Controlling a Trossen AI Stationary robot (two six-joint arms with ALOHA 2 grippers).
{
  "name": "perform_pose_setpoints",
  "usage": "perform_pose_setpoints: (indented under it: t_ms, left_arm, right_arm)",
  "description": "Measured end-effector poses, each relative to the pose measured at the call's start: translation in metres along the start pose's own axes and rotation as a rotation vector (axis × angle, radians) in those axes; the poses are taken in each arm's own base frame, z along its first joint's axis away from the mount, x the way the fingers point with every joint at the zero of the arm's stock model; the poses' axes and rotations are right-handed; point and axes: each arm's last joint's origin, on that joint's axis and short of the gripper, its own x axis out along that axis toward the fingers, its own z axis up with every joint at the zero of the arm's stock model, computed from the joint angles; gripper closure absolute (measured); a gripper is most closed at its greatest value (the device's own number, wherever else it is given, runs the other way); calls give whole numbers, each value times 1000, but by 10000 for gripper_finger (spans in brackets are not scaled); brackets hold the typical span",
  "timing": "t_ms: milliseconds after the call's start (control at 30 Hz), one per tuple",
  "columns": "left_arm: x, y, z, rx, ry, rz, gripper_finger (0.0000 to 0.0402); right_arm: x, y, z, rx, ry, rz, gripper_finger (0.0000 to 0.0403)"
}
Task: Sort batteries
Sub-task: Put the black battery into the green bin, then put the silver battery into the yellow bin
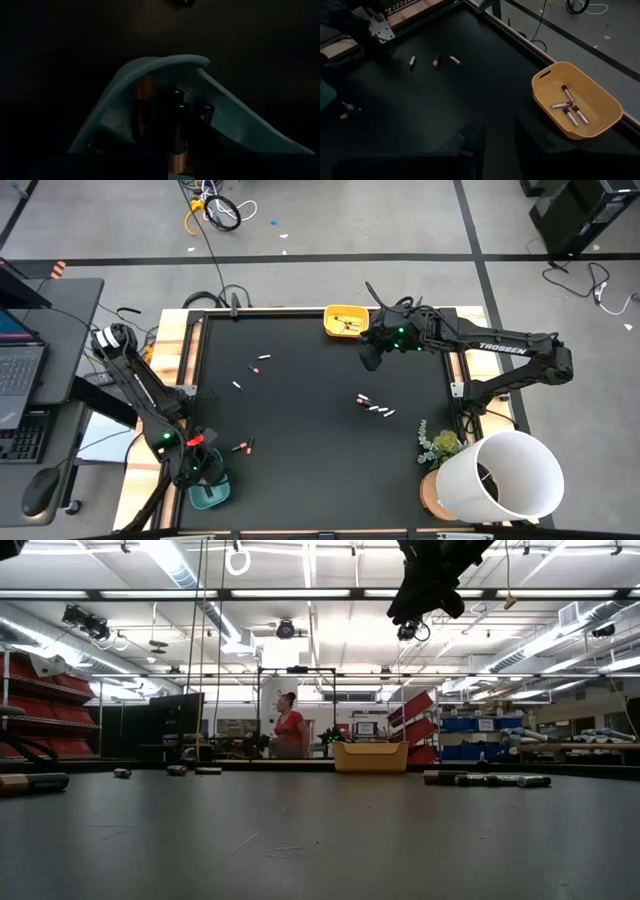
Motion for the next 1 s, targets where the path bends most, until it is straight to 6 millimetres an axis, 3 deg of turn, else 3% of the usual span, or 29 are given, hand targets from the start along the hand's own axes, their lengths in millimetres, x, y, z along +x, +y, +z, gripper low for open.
perform_pose_setpoints:
  t_ms: [67, 233, 333, 567, 733, 1000]
  left_arm:
    - [0, 0, 0, -3, 5, 3, 331]
    - [-4, -3, -4, -7, 59, 36, 227]
    - [-15, -16, -9, -1, 91, 8, 204]
    - [-67, -50, -14, 62, 50, -2, 229]
    - [-101, -80, 2, 164, -65, -122, 257]
    - [-101, -94, 64, 297, -150, -80, 288]
  right_arm:
    - [0, 0, 0, 0, 3, -1, 316]
    - [0, 0, 0, -4, 3, -1, 316]
    - [0, 0, 0, -9, 2, 0, 316]
    - [0, 1, 4, -27, -39, 14, 316]
    - [0, 3, 9, -11, -89, 31, 316]
    - [-1, 8, 7, 9, -86, 49, 316]
